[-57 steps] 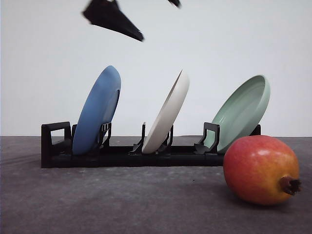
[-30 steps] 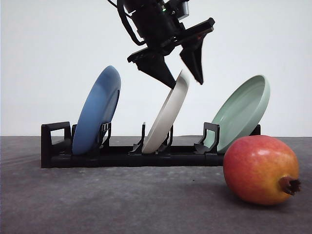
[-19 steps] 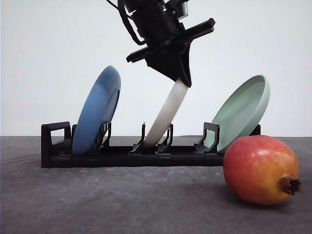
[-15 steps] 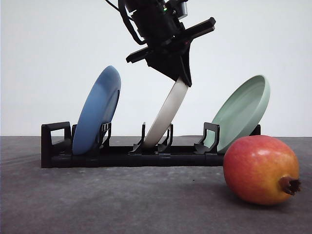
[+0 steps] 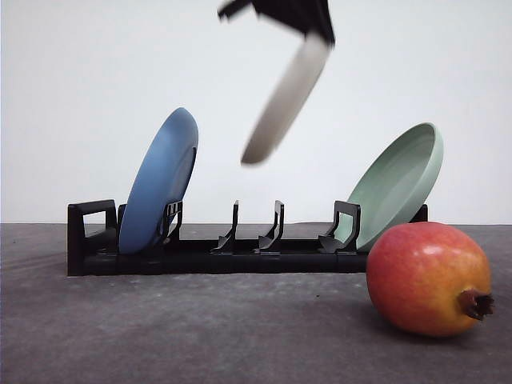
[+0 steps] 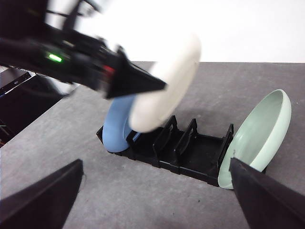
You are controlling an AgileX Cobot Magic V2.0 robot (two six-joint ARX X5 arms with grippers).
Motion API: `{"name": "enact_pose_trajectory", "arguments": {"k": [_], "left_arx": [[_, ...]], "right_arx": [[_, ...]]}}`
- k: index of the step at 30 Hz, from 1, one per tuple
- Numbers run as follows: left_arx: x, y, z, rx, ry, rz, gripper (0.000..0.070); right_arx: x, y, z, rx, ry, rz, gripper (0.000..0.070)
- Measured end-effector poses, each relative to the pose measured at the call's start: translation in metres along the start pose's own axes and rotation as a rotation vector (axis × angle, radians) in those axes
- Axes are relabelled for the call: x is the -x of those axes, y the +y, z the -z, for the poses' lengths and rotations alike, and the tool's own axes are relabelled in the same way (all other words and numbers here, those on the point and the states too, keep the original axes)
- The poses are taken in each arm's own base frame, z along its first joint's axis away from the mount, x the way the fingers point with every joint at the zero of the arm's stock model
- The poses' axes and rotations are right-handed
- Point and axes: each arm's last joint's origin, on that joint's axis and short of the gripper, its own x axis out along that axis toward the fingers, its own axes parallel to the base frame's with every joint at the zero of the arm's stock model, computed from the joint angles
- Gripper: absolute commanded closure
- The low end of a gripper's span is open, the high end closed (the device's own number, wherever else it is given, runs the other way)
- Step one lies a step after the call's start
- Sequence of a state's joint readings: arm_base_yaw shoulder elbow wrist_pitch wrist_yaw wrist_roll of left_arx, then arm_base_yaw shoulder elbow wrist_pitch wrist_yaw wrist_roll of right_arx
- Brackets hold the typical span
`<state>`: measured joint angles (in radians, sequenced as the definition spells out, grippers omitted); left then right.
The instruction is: Place pomegranate in white plate
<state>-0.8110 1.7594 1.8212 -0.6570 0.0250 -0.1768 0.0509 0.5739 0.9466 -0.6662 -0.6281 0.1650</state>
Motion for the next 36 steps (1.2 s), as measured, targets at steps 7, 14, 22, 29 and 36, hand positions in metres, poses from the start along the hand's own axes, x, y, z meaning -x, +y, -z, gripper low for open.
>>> {"name": "enact_pose_trajectory", "arguments": {"k": [7, 14, 22, 29, 36], "left_arx": [[0.079, -0.031, 0.004, -0.080, 0.022, 0.071, 0.0700], [0.126, -0.065, 0.038, -0.256, 0.240, 0.148, 0.0698], [0.138, -0.098, 0.076, -0.474, 0.384, -0.004, 0.0698], [0.113, -0.109, 0.126, -0.585, 0.508, -0.138, 0.0698], [0.083, -0.111, 0.180, -0.659, 0.563, -0.245, 0.0699]], "right_arx": [[0.000, 0.000, 0.000, 0.000, 0.000, 0.000, 0.0075], [0.000, 0.000, 0.000, 0.000, 0.000, 0.000, 0.0075], [0.000, 0.000, 0.000, 0.000, 0.000, 0.000, 0.0075], [0.000, 0.000, 0.000, 0.000, 0.000, 0.000, 0.0075], [0.000, 0.000, 0.001, -0.009, 0.012, 0.002, 0.0075]]}}
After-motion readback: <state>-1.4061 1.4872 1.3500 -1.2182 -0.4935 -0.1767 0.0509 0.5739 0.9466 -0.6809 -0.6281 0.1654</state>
